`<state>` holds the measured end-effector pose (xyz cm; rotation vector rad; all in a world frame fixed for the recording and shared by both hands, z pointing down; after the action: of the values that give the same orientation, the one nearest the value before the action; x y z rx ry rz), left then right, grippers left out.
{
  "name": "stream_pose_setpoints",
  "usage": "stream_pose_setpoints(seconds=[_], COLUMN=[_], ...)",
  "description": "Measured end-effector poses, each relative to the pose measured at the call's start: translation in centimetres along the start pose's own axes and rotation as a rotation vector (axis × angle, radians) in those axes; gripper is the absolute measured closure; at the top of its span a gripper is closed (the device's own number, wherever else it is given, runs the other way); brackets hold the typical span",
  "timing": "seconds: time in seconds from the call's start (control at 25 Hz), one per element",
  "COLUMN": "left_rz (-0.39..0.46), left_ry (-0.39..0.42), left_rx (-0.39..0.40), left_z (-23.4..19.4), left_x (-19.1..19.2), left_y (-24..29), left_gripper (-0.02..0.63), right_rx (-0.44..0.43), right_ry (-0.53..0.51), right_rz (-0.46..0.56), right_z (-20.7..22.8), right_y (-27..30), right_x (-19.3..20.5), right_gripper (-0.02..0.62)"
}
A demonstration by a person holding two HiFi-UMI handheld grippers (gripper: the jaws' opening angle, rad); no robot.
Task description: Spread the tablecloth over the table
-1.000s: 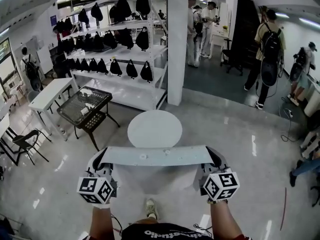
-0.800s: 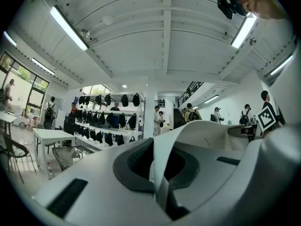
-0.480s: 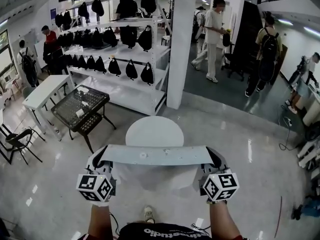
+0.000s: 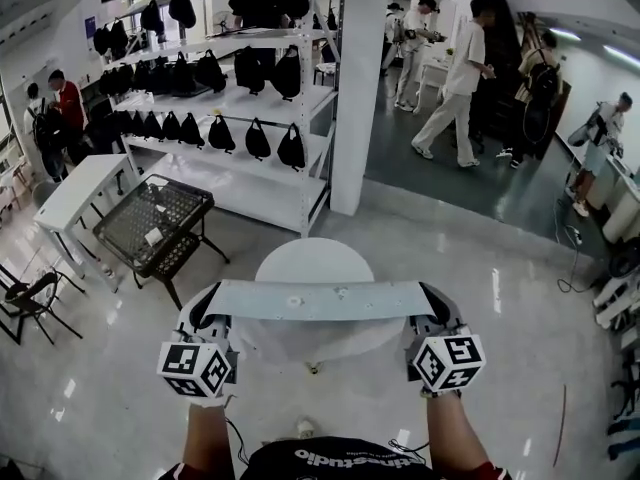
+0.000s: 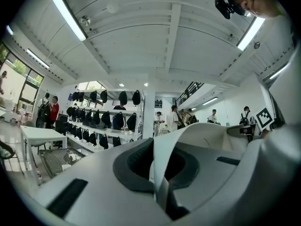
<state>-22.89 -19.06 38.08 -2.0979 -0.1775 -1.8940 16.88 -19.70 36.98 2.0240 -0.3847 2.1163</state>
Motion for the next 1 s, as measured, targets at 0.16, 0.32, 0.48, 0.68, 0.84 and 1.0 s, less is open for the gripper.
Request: stream_pose_setpoints(seconds=[0.16,0.32,0.48,0.68,0.84,1.0], left_rz=[0.008,0.017,0.019,-0.001,-0.007,-0.017], left_ry=[-0.011,-0.01,-0.008,-0.025,-0.031,-0.028], left_rx=[0.009,0.026,0.044,0.048,0.051,0.043], left_z=[-1.8,-3.3,-4.0,-4.2,-4.4,-4.6], left_x=[-0.1,0.1,0.3,1.1,1.8,2.4], left_y=[2.1,3.7,5.4,7.3,8.7,10.5], left_gripper=[0.589,0.589,0.589,0.589,0.589,0.589], right_rx=[0.014,0.027,0.044,0.061,0.057,0.048], right_ry=[-0.011,-0.021,-0.018,-0.008,-0.017,-0.021], right_rz=[0.01,0.013,0.008,-0.004,0.001,0.011], right_z=[-0.3,-0.8,-0.6,0.1,0.9,2.1], right_y=[2.4,4.0,4.9,6.0,7.4,9.6], right_x=[-0.7,-0.5,-0.1,0.4,0.4,0.6], right_gripper=[0.571,0.571,0.571,0.571,0.571,0.571])
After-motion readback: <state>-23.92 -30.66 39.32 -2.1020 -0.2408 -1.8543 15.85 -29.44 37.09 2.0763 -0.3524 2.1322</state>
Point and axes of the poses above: the fingertips, and each gripper's own axes: y forward along the fingers, z to its right, x out of its underside, the point moved 7 cm from there along -y, backward along the fingers, and after that the axes turned 5 degrees about z, right-handed, at the moved point
